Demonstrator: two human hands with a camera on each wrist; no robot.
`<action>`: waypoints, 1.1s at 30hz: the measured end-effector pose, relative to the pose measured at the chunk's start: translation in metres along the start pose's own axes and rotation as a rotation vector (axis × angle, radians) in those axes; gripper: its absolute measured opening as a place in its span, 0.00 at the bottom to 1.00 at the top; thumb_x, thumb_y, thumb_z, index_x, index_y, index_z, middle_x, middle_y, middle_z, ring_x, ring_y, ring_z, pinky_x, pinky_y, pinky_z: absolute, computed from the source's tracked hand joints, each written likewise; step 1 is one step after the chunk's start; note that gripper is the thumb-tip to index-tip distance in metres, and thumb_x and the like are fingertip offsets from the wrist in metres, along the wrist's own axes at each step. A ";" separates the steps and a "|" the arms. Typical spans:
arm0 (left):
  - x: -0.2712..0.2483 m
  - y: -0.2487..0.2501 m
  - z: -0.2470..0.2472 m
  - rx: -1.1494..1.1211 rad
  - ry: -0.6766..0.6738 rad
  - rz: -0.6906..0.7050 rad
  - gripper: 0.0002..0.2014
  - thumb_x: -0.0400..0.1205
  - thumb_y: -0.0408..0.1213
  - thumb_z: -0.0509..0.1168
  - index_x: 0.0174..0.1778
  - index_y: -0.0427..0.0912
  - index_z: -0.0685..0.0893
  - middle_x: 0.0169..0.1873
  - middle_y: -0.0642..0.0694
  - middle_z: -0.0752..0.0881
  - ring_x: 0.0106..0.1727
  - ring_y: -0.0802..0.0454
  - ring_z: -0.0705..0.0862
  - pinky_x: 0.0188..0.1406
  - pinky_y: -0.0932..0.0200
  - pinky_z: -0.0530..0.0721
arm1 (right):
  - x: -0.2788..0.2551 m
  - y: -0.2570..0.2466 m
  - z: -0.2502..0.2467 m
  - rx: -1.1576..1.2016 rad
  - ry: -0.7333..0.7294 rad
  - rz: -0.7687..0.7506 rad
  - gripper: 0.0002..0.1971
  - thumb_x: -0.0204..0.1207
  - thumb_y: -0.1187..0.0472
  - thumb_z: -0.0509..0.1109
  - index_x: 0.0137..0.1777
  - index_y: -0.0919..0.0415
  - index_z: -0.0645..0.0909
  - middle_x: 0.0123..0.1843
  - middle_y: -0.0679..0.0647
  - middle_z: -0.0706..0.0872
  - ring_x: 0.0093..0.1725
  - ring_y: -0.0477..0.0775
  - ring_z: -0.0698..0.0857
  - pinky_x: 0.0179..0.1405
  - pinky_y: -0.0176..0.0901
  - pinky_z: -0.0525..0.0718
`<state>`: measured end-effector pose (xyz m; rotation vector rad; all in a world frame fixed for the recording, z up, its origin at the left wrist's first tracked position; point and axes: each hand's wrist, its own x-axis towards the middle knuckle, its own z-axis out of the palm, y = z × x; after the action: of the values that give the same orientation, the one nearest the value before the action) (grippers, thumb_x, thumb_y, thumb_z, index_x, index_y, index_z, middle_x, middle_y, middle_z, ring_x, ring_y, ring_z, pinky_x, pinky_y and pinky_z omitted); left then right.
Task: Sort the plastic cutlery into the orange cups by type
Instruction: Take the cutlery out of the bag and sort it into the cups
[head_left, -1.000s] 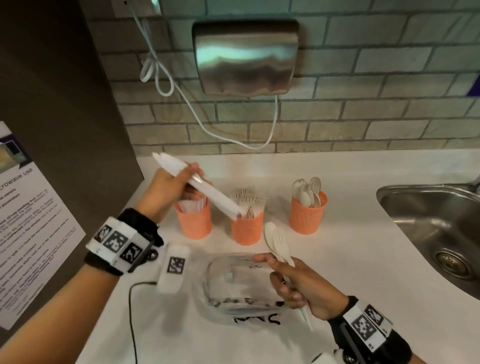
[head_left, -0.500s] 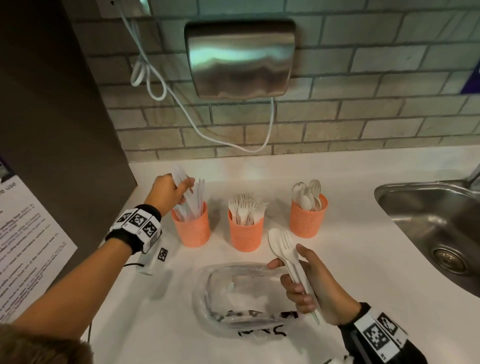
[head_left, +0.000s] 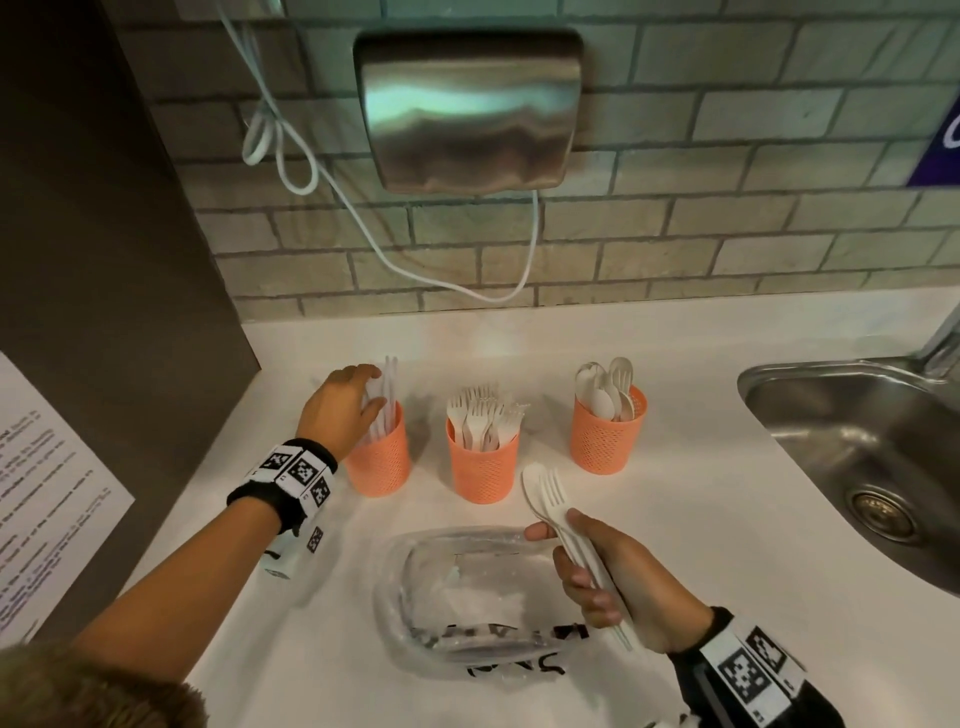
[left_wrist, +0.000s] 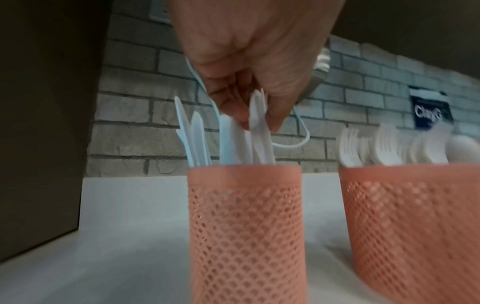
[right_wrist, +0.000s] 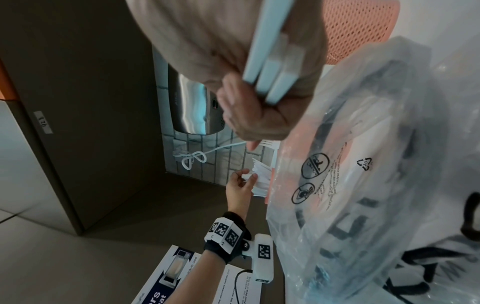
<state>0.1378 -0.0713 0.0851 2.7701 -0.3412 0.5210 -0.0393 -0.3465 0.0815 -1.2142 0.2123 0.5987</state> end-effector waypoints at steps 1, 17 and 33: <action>-0.002 0.001 0.002 0.064 0.002 0.055 0.18 0.76 0.31 0.70 0.62 0.31 0.80 0.53 0.32 0.86 0.54 0.34 0.83 0.48 0.45 0.82 | 0.000 0.000 0.000 -0.006 0.000 -0.004 0.21 0.84 0.50 0.48 0.56 0.62 0.79 0.21 0.49 0.68 0.13 0.42 0.61 0.09 0.28 0.59; -0.010 0.042 -0.024 -0.074 0.088 -0.053 0.27 0.84 0.46 0.58 0.77 0.36 0.66 0.75 0.32 0.67 0.77 0.36 0.64 0.75 0.42 0.61 | 0.001 -0.005 -0.004 0.056 0.019 -0.090 0.22 0.81 0.56 0.45 0.61 0.60 0.80 0.23 0.50 0.70 0.15 0.43 0.63 0.10 0.30 0.60; -0.082 0.148 -0.028 -0.954 -0.450 -0.180 0.05 0.79 0.32 0.67 0.38 0.39 0.81 0.30 0.44 0.85 0.20 0.60 0.82 0.18 0.67 0.78 | -0.003 0.002 0.014 -0.254 0.103 -0.402 0.13 0.85 0.55 0.50 0.51 0.64 0.72 0.26 0.52 0.77 0.16 0.44 0.68 0.12 0.32 0.63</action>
<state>0.0127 -0.1843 0.1152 1.9117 -0.3163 -0.2776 -0.0448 -0.3337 0.0862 -1.4858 -0.0259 0.2151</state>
